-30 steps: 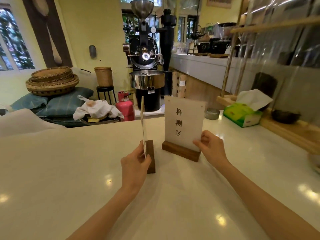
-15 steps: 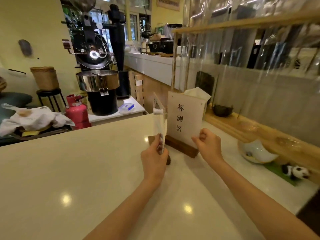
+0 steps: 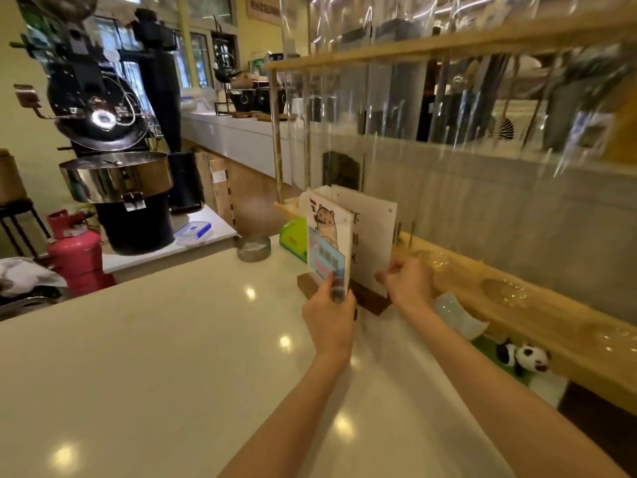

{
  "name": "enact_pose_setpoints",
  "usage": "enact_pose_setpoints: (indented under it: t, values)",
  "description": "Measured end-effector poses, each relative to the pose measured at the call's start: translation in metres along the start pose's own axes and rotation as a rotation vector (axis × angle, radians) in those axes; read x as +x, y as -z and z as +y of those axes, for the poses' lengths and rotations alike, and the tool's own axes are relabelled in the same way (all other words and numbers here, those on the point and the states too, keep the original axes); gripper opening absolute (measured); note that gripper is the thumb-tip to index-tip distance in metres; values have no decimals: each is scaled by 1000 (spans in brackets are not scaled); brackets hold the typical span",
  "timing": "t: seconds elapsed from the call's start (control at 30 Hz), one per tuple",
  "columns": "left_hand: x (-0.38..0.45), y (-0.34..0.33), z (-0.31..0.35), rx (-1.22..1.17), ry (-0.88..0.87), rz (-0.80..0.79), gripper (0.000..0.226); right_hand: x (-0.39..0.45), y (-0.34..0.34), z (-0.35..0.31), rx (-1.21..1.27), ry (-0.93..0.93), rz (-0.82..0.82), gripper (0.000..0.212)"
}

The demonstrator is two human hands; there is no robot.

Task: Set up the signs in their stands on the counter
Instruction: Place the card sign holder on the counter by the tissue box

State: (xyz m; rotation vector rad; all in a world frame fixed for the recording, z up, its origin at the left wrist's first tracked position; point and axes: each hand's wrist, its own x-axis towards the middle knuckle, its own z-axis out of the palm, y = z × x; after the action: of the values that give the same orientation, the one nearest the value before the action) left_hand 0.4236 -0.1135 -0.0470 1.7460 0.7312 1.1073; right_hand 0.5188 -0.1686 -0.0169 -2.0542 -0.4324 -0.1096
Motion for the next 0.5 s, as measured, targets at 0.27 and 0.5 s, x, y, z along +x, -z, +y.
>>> enact_pose_setpoints:
  t: [0.27, 0.5]
  values:
    - [6, -42, 10, -26, 34, 29, 49, 23, 14, 10, 30, 16, 4, 11]
    - [7, -60, 17, 4, 72, 32, 54, 35, 15, 17, 34, 67, 33, 11]
